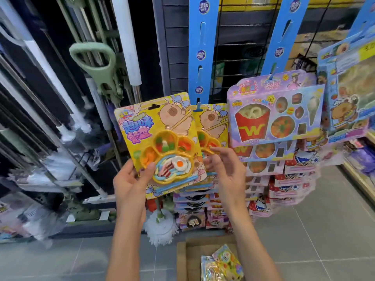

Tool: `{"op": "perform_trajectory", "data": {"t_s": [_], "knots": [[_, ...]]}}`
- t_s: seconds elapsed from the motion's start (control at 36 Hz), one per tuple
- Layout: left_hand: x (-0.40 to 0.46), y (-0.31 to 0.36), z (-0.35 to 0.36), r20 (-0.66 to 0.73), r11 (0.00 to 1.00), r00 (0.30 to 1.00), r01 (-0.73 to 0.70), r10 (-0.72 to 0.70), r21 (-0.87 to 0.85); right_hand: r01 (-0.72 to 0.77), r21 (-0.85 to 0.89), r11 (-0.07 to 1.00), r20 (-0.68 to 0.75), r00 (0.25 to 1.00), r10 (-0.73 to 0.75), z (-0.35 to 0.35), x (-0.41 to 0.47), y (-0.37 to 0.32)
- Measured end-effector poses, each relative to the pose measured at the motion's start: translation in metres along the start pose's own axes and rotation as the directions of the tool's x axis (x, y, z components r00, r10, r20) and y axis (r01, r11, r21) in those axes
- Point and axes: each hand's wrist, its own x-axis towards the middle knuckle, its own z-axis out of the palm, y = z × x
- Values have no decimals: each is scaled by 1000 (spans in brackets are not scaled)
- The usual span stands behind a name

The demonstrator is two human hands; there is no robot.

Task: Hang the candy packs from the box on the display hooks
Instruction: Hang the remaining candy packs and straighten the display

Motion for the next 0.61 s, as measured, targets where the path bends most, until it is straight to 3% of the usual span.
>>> {"op": "perform_trajectory", "data": {"t_s": [0.11,0.31,0.42,0.61], "knots": [[1,3,26,42,1000,999,11,-11,17,11,-24,1000,-72,997,-13,-9,8,-5],[1,7,57,72,998,997,-40,37,48,-52,-32,998,-38,998,51,-38,21,-4],[0,5,68,59,996,995,-79,76,49,-44,-4,999,-135,990,43,-42,28,-13],[6,22,77,170,973,973,-181,156,144,-14,23,1000,-230,973,19,-39,42,-31]]}}
